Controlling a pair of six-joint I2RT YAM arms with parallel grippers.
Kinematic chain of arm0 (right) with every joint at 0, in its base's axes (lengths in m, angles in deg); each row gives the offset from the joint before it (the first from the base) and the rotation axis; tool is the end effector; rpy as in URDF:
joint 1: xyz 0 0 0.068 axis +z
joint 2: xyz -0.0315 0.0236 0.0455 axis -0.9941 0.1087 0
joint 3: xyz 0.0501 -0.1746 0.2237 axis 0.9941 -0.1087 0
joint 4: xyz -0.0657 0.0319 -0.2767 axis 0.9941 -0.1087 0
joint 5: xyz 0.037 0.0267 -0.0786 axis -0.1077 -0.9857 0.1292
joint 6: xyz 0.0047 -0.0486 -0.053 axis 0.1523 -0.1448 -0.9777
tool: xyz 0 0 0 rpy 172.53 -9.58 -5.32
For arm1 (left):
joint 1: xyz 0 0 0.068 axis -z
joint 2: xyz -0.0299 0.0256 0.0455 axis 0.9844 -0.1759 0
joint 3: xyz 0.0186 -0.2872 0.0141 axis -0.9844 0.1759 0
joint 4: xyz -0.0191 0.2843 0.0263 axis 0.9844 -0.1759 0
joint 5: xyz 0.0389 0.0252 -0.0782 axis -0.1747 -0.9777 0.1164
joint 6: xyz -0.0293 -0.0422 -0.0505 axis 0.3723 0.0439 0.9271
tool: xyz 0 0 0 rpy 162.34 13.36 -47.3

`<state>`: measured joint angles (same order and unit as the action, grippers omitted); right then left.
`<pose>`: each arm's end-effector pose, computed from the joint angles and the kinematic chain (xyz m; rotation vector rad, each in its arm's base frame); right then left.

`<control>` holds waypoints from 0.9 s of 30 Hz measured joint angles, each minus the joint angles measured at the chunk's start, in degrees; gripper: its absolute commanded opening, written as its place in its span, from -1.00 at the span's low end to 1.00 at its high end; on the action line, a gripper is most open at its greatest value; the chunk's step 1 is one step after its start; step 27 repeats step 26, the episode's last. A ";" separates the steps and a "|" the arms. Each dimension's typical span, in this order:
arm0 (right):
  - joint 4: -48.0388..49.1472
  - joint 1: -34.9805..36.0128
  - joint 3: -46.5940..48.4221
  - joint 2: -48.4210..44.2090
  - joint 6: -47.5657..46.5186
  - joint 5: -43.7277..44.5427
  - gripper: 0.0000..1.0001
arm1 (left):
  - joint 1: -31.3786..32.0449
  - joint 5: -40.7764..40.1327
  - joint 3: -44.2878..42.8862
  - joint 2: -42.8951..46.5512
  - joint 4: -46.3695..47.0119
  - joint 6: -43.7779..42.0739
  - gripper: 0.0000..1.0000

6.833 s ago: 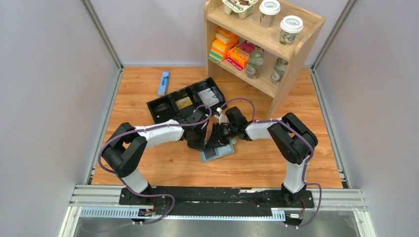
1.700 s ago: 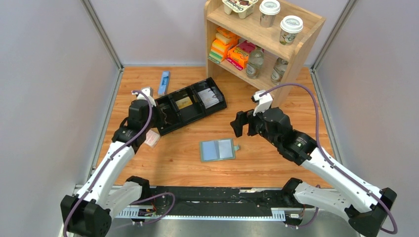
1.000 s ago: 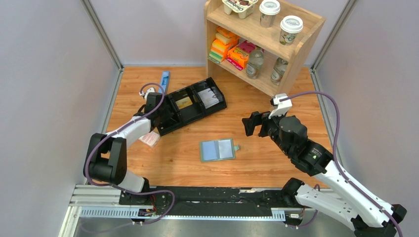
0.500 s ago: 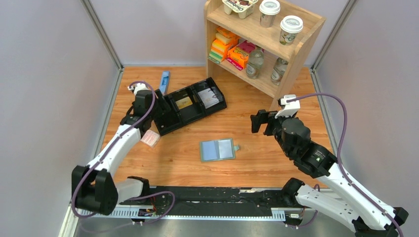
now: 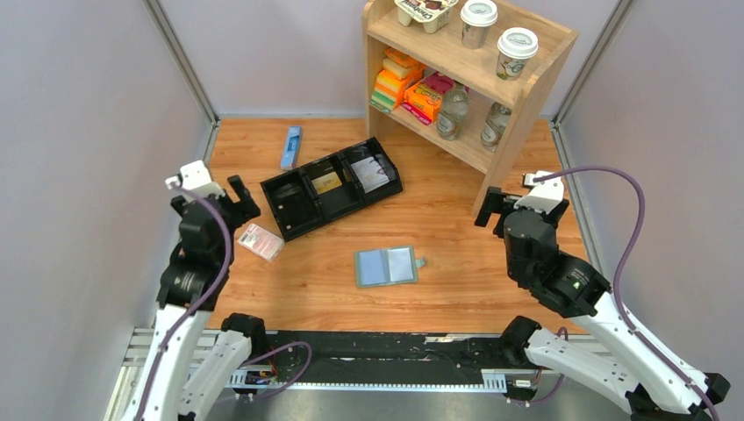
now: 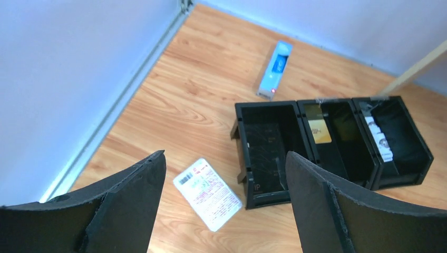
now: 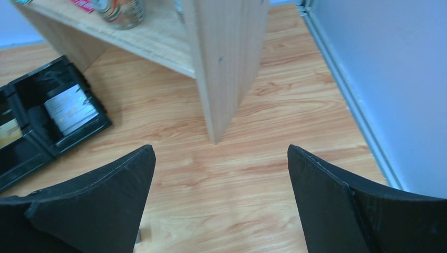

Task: Take the credit cards out of the card holder
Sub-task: Reset both arms

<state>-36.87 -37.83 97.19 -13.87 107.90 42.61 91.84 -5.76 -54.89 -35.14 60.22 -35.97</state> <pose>0.1410 0.0779 0.3691 0.1284 1.8116 -0.1130 0.1745 -0.0095 0.3675 -0.4476 1.7752 0.0410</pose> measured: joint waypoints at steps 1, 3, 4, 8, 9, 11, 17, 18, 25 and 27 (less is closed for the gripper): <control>-0.42 0.00 0.31 -0.09 -0.02 1.18 1.00 | 0.00 -0.72 0.00 2.56 -0.76 -0.68 0.82; -0.74 0.00 0.55 -0.72 -0.09 3.91 1.00 | 0.00 -1.88 0.02 7.32 -2.08 -1.86 0.82; -1.01 0.00 0.55 -1.14 -0.11 5.16 1.00 | 0.00 -2.56 0.07 9.97 -2.58 -2.60 0.82; -1.92 0.00 0.55 -3.34 -0.09 9.40 1.00 | 0.00 -6.71 1.97 20.85 -3.17 -4.48 0.82; -1.99 0.00 0.52 -4.04 -0.09 10.40 1.00 | 0.00 -8.04 3.10 23.54 -3.26 -4.76 0.82; -2.01 0.00 0.46 -5.31 -0.04 12.41 1.00 | 0.00 -9.92 5.70 29.14 -3.82 -5.38 0.82; -1.77 0.00 -2.32 -8.46 -0.02 18.91 1.00 | -0.02 -14.49 8.76 37.53 -6.80 -5.77 0.82; -1.68 0.00 -3.10 -8.85 -0.04 19.52 1.00 | -0.04 -15.02 8.79 37.48 -7.17 -5.68 0.82; 0.74 0.00 -6.27 -11.43 -1.05 20.70 1.00 | -0.04 -15.98 9.77 37.51 -7.39 -5.68 0.81; 1.88 0.00 -6.51 -11.82 -1.92 20.85 1.00 | -0.04 -15.98 9.99 37.51 -7.30 -5.79 0.81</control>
